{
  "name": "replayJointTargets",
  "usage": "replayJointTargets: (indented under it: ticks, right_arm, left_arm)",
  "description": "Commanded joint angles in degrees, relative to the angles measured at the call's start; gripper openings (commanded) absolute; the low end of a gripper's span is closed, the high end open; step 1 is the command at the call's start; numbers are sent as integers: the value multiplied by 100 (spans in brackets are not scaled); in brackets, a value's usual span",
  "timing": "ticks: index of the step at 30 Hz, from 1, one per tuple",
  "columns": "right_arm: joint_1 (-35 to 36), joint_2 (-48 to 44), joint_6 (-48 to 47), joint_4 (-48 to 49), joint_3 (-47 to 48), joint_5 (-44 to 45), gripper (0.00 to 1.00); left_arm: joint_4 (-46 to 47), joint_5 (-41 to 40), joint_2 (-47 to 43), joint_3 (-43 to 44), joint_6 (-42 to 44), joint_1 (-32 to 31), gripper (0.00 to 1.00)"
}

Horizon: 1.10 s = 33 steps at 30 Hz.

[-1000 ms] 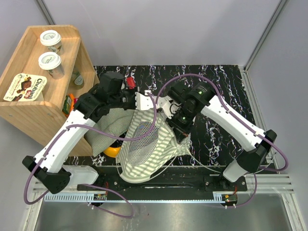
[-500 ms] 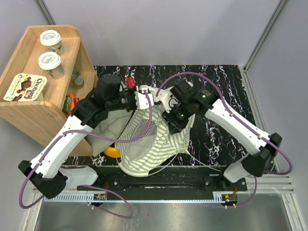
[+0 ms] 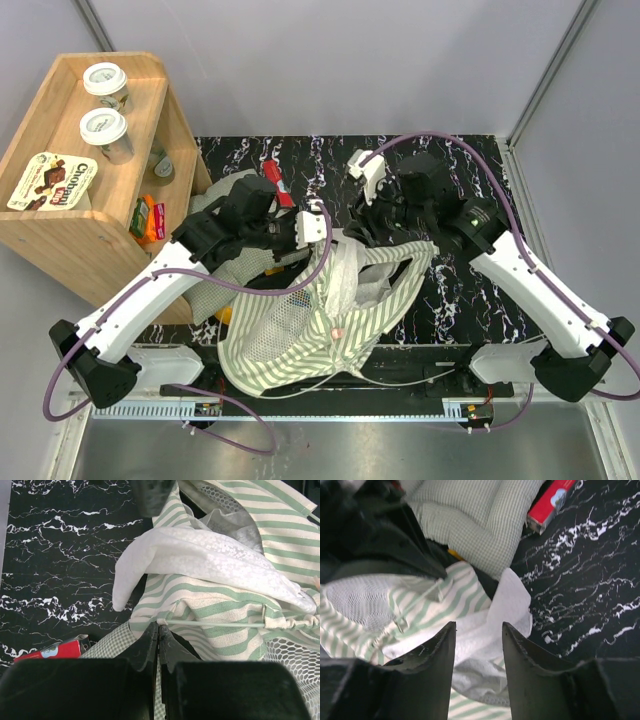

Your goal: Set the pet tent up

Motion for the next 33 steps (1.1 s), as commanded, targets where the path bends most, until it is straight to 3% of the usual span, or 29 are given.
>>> replayJointTargets:
  ticks: [1,6,10,15,24,33]
  right_arm:
    - [-2,48,894,1068,-42,-322,46]
    - [260,-399,2520,2781,-1394,-360,41]
    - [901,-592,2899,2713,-1703,712,41]
    - [1491,-821,3111,2432,-1792,1381,43]
    - [1747,-479,3357,2457,-1950,1980,45]
    - [1747,-347,3454,2879,-2336,2357,33]
  left_arm:
    - [-185,576,-8,-5,-288,-96,0]
    - [-141,444,-43,-32,-376,-69,0]
    - [-141,452,-52,12,-411,-60,0]
    - [-150,400,-52,21,-490,-60,0]
    - [-185,382,-52,188,-675,-52,0]
    - [-211,461,-123,258,-885,45,0]
